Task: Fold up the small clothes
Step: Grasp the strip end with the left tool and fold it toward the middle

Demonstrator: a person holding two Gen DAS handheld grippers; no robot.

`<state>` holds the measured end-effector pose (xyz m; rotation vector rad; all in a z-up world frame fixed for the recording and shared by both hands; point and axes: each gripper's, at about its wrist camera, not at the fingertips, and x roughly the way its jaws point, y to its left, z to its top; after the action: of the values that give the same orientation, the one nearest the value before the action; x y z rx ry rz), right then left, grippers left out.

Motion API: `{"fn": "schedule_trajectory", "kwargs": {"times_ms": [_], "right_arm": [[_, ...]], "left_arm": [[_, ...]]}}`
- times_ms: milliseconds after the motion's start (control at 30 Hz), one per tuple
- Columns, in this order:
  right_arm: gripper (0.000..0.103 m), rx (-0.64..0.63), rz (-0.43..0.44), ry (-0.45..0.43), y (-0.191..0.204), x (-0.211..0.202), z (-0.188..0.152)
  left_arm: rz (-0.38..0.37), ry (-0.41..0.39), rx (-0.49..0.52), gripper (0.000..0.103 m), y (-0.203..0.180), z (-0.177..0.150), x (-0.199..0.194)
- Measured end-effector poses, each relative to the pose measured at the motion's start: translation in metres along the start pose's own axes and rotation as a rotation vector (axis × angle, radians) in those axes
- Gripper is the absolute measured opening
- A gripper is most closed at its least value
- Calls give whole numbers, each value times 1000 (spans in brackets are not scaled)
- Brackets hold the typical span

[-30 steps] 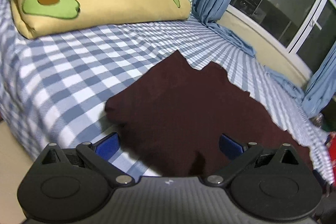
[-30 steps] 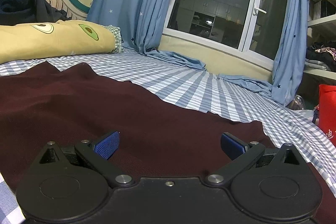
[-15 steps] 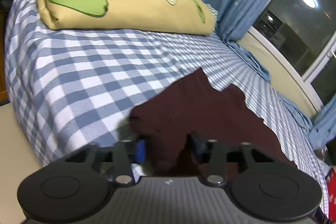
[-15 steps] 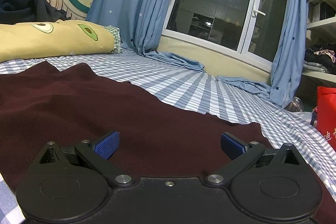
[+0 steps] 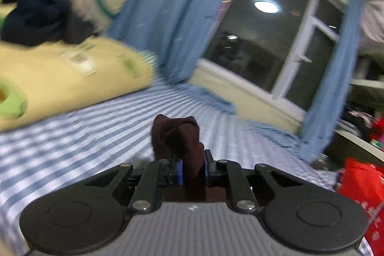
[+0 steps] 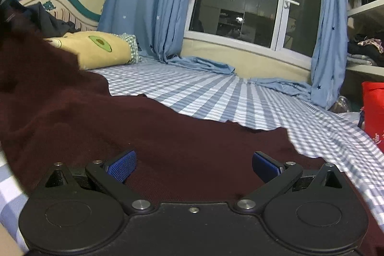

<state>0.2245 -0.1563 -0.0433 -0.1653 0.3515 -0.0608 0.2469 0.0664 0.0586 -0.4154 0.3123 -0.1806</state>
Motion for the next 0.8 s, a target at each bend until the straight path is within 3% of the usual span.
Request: {"fn": "schedule_trajectory", "kwargs": {"times_ms": [200,400,567,800], "right_arm": [[103,-21,-73,-57,-37,-44,-9],[103,-45,-175,-46,-77,-79,-31],[103,-64,-238,18,-101,-95,-62],[103,-3,-247,77,-122,-103,-91]], "left_arm": [[-189,-3,145,15,-98,-3,7],[-321,128,241,15,-174,-50,25],[-364,269,303,15,-196,-107,34],[-348,340,420,19,-195,-141,27]]}}
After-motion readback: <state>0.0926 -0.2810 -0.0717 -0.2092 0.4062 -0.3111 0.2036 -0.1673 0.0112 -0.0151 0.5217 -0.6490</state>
